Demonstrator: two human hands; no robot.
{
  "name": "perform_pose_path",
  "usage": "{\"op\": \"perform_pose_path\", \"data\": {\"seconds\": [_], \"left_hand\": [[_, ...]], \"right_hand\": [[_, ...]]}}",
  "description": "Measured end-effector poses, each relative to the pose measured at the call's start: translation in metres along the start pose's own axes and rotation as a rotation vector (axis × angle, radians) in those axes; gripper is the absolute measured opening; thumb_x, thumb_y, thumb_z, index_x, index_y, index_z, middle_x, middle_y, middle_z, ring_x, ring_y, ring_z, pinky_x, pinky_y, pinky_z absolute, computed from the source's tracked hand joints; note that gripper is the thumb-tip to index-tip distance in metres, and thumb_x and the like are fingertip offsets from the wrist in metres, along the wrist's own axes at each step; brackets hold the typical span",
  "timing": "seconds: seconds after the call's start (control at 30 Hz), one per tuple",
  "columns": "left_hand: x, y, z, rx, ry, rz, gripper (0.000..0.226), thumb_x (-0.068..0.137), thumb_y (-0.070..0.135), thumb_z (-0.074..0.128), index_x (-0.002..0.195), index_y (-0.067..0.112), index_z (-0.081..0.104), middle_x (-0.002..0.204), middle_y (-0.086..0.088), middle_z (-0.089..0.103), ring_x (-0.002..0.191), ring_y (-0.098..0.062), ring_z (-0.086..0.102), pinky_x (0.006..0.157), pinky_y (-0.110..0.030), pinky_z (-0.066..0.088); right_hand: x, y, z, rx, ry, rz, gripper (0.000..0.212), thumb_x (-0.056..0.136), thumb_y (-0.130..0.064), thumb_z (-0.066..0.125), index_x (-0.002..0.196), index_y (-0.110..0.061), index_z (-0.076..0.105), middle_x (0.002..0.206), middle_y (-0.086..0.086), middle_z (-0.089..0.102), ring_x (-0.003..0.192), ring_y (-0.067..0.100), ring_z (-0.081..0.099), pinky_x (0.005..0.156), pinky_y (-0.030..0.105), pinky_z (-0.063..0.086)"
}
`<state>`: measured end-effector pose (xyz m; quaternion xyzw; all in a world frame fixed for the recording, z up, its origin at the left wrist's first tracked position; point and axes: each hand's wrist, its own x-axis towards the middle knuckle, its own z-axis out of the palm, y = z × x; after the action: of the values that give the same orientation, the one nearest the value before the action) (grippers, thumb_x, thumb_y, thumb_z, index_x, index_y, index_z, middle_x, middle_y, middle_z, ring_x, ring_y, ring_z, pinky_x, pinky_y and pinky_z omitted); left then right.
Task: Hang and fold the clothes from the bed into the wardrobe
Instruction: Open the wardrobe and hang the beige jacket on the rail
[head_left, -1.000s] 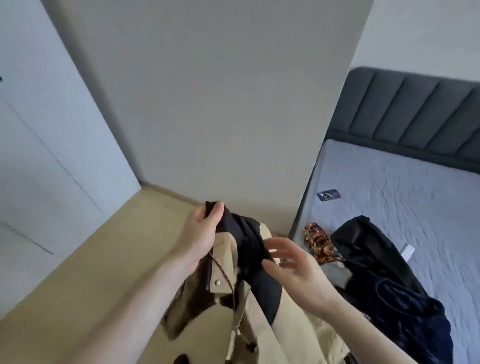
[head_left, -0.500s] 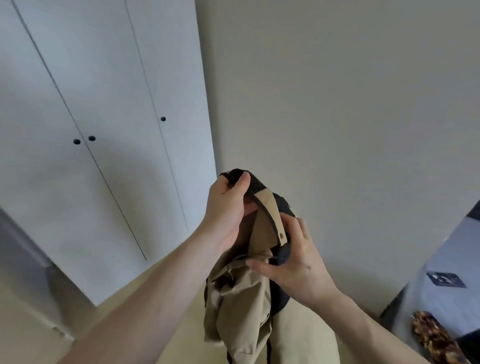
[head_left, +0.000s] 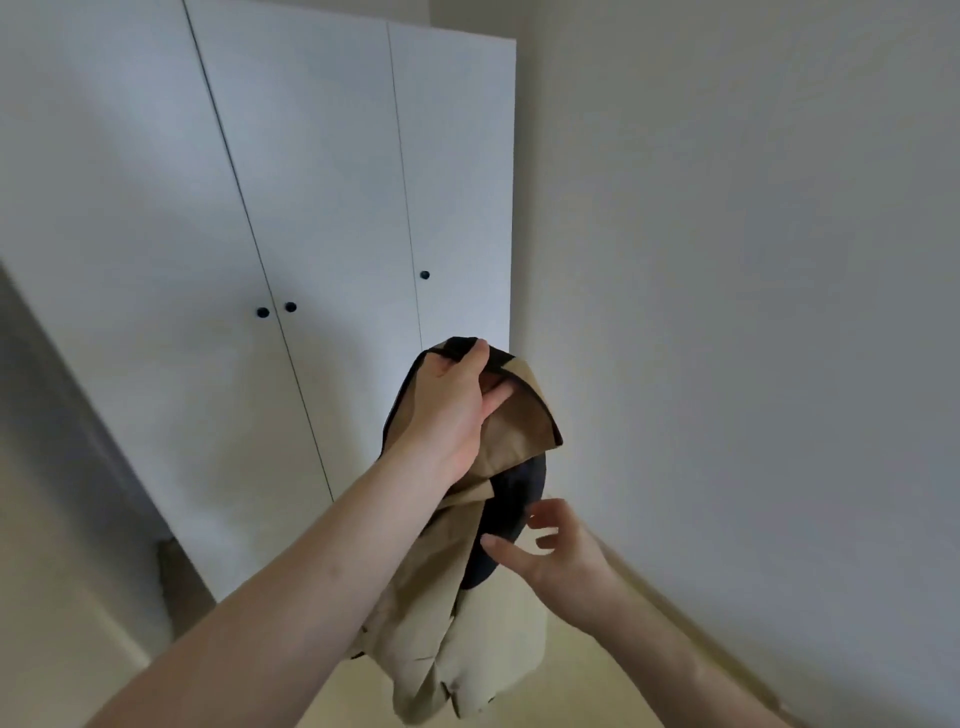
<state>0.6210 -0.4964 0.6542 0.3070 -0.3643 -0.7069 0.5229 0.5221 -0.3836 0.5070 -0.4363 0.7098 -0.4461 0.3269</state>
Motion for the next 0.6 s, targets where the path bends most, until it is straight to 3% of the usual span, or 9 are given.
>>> {"op": "perform_pose_path", "data": {"seconds": [0.1,0.17,0.27,0.33,0.4,0.5,0.6], "left_hand": [[0.04,0.011,-0.006,-0.037,0.038,0.028,0.006,0.099,0.008,0.062,0.1,0.003,0.058,0.095,-0.008,0.065,0.067,-0.006,0.073,0.067,-0.026,0.061],[0.069,0.019,-0.01,-0.046,0.056,0.051,0.007,0.1,0.007,0.062,0.097,0.001,0.059,0.092,-0.009,0.066,0.068,-0.008,0.073,0.069,-0.027,0.062],[0.113,0.034,-0.016,-0.072,0.106,0.1,0.008,0.1,0.009,0.062,0.096,0.002,0.06,0.09,-0.007,0.069,0.071,-0.011,0.076,0.082,-0.032,0.063],[0.142,0.045,-0.022,-0.094,0.133,0.129,0.007,0.1,0.009,0.062,0.1,0.002,0.06,0.092,-0.006,0.071,0.075,-0.013,0.077,0.088,-0.034,0.061],[0.172,0.06,-0.034,-0.117,0.162,0.171,0.007,0.1,0.008,0.061,0.102,0.001,0.062,0.09,-0.008,0.074,0.079,-0.015,0.077,0.082,-0.033,0.062],[0.214,0.086,-0.068,-0.112,0.245,0.241,0.008,0.1,0.005,0.06,0.101,-0.002,0.063,0.092,-0.011,0.076,0.086,-0.019,0.077,0.073,-0.03,0.062],[0.244,0.104,-0.11,0.07,0.358,0.273,0.008,0.099,0.008,0.062,0.101,0.001,0.065,0.102,-0.014,0.074,0.089,-0.023,0.076,0.071,-0.03,0.062]], "right_hand": [[0.045,-0.014,0.039,0.016,-0.092,0.048,0.1,0.051,-0.089,0.073,0.129,-0.036,0.041,0.124,-0.022,0.05,0.108,0.001,0.054,0.078,0.017,0.044],[0.082,-0.026,0.059,0.061,-0.112,0.053,0.097,0.052,-0.085,0.076,0.128,-0.037,0.04,0.123,-0.022,0.05,0.107,0.0,0.054,0.078,0.017,0.044],[0.147,-0.037,0.083,0.105,-0.108,0.037,0.084,0.064,-0.069,0.08,0.131,-0.029,0.049,0.125,-0.015,0.055,0.113,0.007,0.058,0.085,0.021,0.049],[0.191,-0.038,0.092,0.06,-0.114,0.016,0.051,0.079,-0.052,0.076,0.119,-0.025,0.06,0.117,-0.012,0.062,0.11,0.013,0.062,0.084,0.022,0.051],[0.233,-0.038,0.094,0.014,-0.127,-0.028,0.017,0.092,-0.035,0.065,0.095,-0.019,0.069,0.098,-0.004,0.072,0.087,0.013,0.066,0.071,0.021,0.052],[0.291,-0.043,0.085,0.015,-0.111,-0.121,0.023,0.101,-0.027,0.055,0.082,-0.024,0.067,0.085,-0.004,0.072,0.066,0.009,0.064,0.054,0.014,0.046],[0.339,-0.061,0.077,0.102,-0.065,-0.193,0.025,0.105,-0.027,0.048,0.085,-0.022,0.063,0.081,-0.005,0.067,0.071,0.009,0.061,0.061,0.017,0.044]]}}
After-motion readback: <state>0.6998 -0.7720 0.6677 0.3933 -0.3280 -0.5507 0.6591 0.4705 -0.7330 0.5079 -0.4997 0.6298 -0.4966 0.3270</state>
